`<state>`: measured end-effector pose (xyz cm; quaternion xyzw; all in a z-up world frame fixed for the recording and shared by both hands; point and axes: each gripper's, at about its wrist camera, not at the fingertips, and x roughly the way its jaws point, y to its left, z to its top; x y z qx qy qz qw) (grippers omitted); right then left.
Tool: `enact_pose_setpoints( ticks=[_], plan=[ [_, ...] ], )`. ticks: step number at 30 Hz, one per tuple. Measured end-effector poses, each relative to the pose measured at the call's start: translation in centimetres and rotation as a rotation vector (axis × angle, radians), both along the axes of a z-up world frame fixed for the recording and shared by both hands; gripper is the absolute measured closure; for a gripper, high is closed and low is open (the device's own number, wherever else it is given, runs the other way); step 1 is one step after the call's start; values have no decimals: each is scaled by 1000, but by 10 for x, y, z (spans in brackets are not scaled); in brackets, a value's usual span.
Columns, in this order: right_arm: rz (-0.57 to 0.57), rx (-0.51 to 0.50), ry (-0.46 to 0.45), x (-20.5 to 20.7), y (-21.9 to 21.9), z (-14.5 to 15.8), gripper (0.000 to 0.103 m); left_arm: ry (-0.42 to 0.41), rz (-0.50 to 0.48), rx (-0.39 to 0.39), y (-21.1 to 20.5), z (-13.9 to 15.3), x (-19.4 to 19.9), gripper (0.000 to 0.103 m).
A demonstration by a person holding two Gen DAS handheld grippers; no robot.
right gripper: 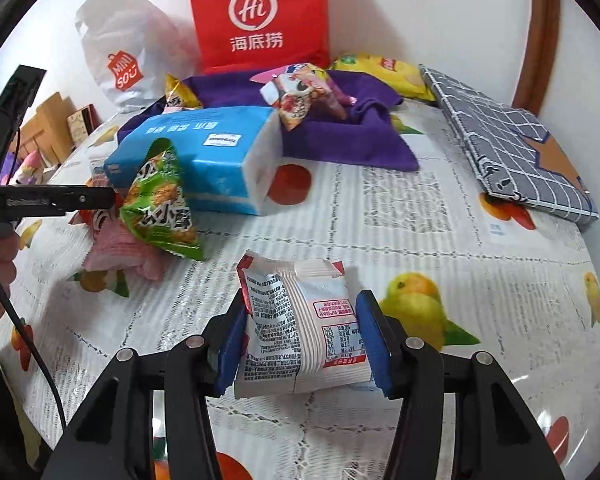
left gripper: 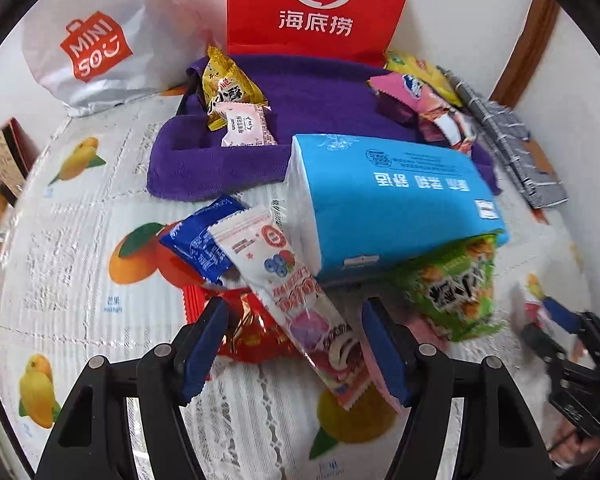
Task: Organize snacks
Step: 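Grasp a white snack packet with the right tool while the left tool grasps a pink-white stick packet, then carry the white packet and stick packet over the purple towel with both tools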
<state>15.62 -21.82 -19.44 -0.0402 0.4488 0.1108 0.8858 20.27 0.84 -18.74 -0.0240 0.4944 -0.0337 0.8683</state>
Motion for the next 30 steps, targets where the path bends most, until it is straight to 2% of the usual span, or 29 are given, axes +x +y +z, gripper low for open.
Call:
enact_pose_setpoints(
  ticks=[2, 4, 5, 7, 9, 19, 30],
  plan=[
    [-2, 5, -1, -1, -1, 0, 50, -6, 19, 38, -5, -2, 3, 37],
    [-2, -5, -5, 0, 0, -1, 50, -15, 26, 80, -8, -4, 6, 47],
    [-3, -8, -5, -1, 0, -1, 50, -21, 17, 87, -9, -4, 6, 49],
    [-6, -8, -3, -1, 0, -3, 50, -33, 0, 92, -10, -2, 6, 66],
    [-11, -4, -2, -1, 0, -3, 50, -29, -12, 94, -8, 0, 4, 73],
    [-32, 1, -20, -3, 1, 9, 50, -47, -16, -31, 24, 20, -17, 75],
    [-24, 0, -75, -3, 11, 42, 51, -91, -8, -87, 38, 45, -35, 75]
  ],
)
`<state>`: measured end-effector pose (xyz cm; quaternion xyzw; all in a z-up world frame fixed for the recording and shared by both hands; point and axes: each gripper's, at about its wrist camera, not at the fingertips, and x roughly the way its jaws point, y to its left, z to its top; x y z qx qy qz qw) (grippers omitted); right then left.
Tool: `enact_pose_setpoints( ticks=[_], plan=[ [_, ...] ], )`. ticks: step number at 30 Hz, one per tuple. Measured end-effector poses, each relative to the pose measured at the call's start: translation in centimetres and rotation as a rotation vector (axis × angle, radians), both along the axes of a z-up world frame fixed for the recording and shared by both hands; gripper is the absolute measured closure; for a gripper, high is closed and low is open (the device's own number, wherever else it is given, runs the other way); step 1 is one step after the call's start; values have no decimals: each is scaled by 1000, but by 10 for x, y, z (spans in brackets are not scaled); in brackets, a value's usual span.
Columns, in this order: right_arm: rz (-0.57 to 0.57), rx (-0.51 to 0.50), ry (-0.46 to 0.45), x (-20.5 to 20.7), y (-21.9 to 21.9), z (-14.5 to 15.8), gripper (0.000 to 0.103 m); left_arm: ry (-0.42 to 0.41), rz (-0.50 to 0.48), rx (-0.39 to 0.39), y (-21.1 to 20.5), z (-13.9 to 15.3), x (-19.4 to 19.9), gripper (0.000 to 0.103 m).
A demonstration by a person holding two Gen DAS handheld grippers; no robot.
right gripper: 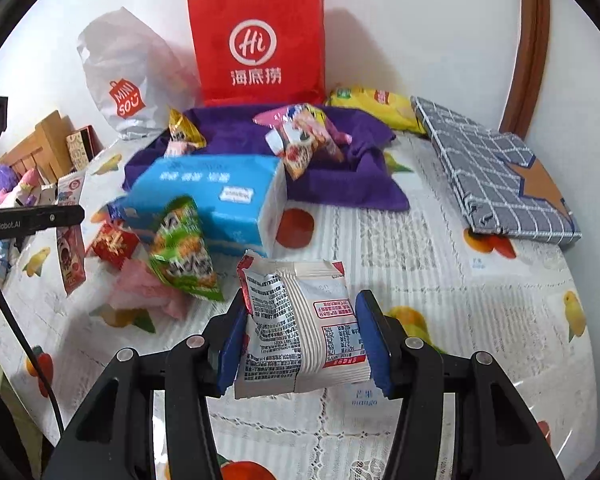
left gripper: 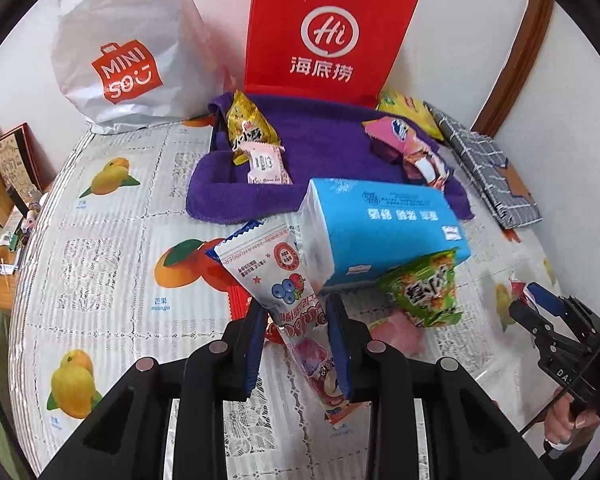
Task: Organize snacks
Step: 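Carry the white packet and stick packet over the purple towel with both tools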
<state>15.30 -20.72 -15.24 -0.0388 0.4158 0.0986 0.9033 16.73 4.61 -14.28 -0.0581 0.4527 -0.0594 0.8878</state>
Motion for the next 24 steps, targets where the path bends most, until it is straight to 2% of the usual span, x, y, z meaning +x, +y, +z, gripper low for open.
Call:
enact_pose_setpoints(
  ticks=[14, 24],
  plan=[
    [-25, 37, -50, 47, 10, 50, 51, -60, 19, -3, 3, 41, 18, 75],
    [-19, 45, -78, 77, 19, 70, 51, -88, 7, 14, -4, 59, 41, 75]
  ],
)
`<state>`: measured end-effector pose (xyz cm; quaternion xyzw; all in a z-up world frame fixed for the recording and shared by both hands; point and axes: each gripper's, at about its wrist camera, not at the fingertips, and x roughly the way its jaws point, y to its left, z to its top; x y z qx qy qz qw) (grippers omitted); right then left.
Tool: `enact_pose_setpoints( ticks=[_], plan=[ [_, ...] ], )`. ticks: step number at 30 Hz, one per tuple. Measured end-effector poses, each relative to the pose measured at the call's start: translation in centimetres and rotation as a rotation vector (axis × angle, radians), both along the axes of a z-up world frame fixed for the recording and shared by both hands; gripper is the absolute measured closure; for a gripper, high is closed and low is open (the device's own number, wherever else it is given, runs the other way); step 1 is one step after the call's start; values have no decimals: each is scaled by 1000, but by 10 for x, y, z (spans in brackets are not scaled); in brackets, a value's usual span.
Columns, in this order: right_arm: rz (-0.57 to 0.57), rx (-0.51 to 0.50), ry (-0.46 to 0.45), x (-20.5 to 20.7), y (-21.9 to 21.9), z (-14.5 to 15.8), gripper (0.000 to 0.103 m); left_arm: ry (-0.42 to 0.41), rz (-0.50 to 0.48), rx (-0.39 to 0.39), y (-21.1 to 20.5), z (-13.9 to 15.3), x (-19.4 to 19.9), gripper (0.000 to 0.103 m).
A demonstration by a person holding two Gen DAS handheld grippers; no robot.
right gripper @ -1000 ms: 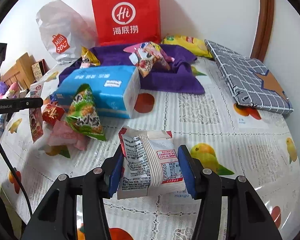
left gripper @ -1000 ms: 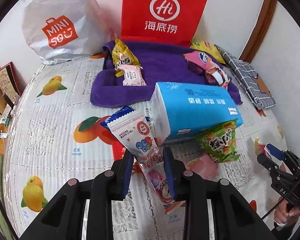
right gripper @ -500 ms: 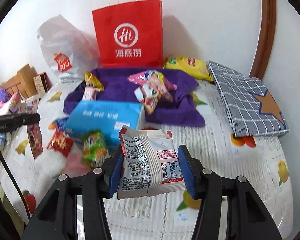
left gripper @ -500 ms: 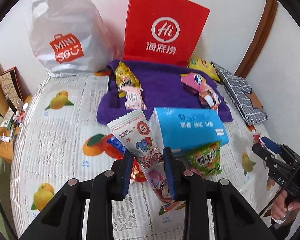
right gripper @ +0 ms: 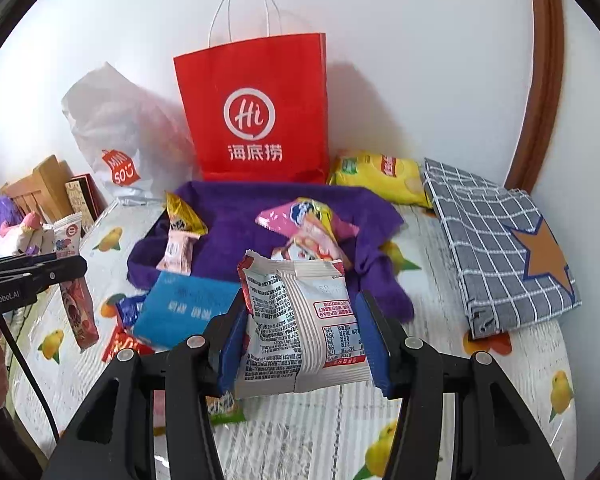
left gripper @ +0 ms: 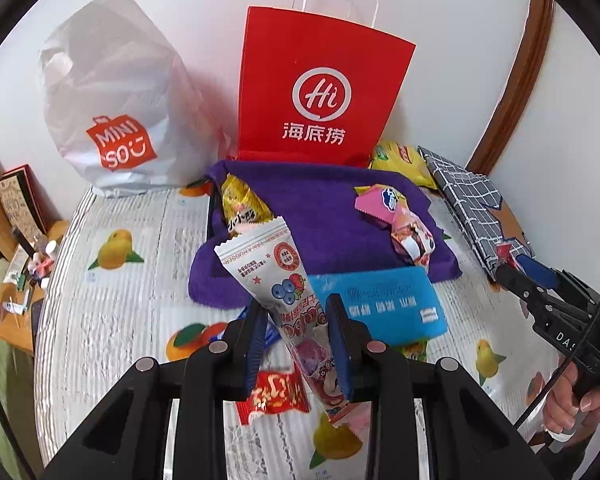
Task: Organize snacks
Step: 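Carry the white packet and stick packet over the purple towel with both tools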
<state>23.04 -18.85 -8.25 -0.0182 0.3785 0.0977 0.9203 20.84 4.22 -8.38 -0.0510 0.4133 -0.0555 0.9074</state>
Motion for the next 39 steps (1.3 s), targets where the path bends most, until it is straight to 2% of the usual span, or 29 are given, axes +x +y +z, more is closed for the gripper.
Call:
enact_pose_setpoints(
  ticks=[17, 23, 39],
  plan=[
    [30, 28, -18, 65, 24, 13, 51, -16, 22, 6, 6, 19, 50, 75],
    [76, 91, 2, 92, 40, 19, 51, -16, 23, 2, 7, 23, 68, 75],
    [68, 94, -32, 153, 51, 31, 51, -56, -7, -7, 5, 42, 133, 74]
  ],
)
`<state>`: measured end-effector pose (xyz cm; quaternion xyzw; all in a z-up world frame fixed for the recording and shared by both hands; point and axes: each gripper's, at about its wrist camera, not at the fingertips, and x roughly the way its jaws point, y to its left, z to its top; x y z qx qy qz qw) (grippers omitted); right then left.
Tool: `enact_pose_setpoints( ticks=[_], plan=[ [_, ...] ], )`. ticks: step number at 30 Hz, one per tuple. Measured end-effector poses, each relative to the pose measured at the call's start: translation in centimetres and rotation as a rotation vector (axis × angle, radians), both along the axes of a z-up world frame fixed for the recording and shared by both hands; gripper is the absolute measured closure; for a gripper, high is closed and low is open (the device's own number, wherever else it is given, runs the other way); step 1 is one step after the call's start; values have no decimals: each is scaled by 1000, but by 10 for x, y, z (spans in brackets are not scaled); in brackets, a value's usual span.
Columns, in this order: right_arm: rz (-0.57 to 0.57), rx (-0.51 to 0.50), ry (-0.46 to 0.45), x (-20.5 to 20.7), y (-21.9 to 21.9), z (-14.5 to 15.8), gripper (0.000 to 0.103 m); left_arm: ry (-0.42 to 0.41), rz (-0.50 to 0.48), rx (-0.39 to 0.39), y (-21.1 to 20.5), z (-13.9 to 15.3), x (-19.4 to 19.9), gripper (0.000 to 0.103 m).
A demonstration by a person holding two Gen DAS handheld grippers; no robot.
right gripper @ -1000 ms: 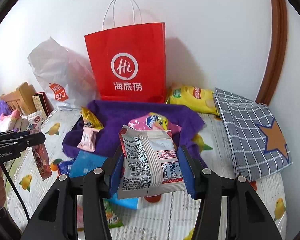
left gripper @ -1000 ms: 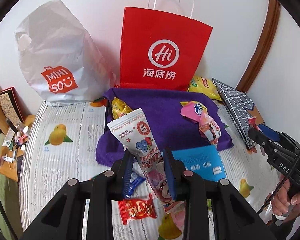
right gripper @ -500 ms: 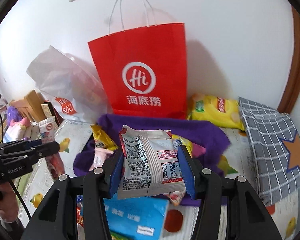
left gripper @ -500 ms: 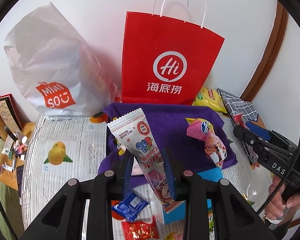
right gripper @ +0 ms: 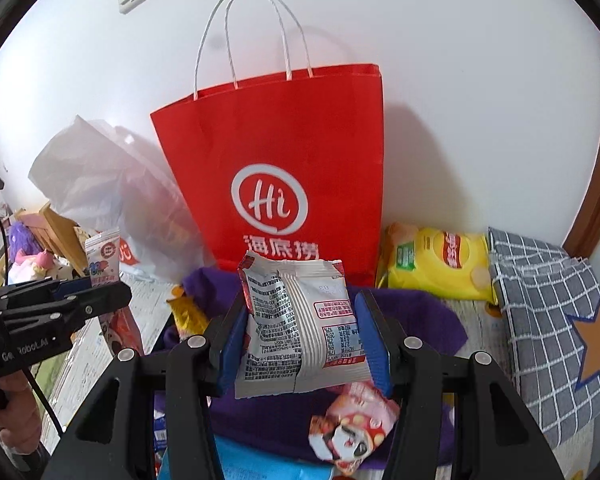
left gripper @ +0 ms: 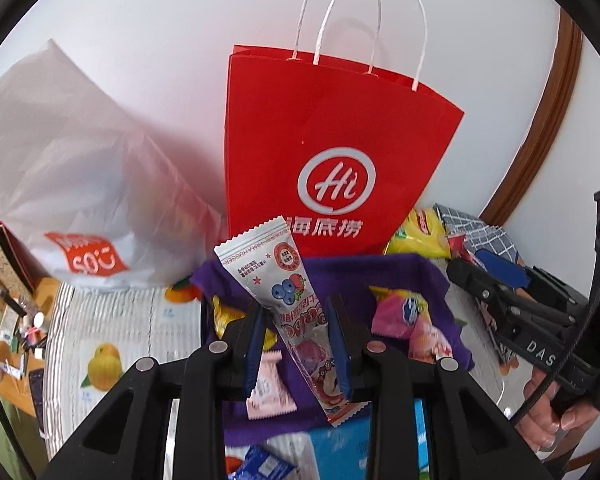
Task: Organize snacks
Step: 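Carry the white packet and stick packet over the purple towel with both tools, then open the left tool then the right tool to drop both packets on the towel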
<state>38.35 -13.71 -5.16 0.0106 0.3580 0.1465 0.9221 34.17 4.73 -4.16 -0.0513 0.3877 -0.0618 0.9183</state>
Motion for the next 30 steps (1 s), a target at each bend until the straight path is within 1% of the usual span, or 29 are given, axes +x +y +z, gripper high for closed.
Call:
enact_pose_setpoints(
  ticks=[2, 5, 7, 9, 12, 17, 23, 30],
  plan=[
    [-1, 9, 3, 4, -2, -6, 51, 2, 1, 6, 1, -4, 6, 74],
    [4, 45, 30, 10, -7, -24, 51, 28, 3, 18, 3, -21, 15, 74],
    [24, 38, 64, 16, -5, -32, 52, 49, -13, -1, 5, -36, 19, 74],
    [10, 26, 63, 20, -5, -37, 52, 92, -17, 13, 3, -46, 25, 74],
    [13, 5, 86, 24, -6, -44, 52, 92, -11, 23, 4, -49, 28, 74],
    [-2, -1, 114, 31, -14, -53, 52, 99, 3, 8, 12, -50, 28, 74],
    [-10, -34, 147, 36, -14, -64, 52, 135, 35, 9, 17, -58, 34, 74],
    [-18, -59, 172, 38, -14, -71, 52, 137, 25, 5, 16, -60, 34, 75]
  ],
)
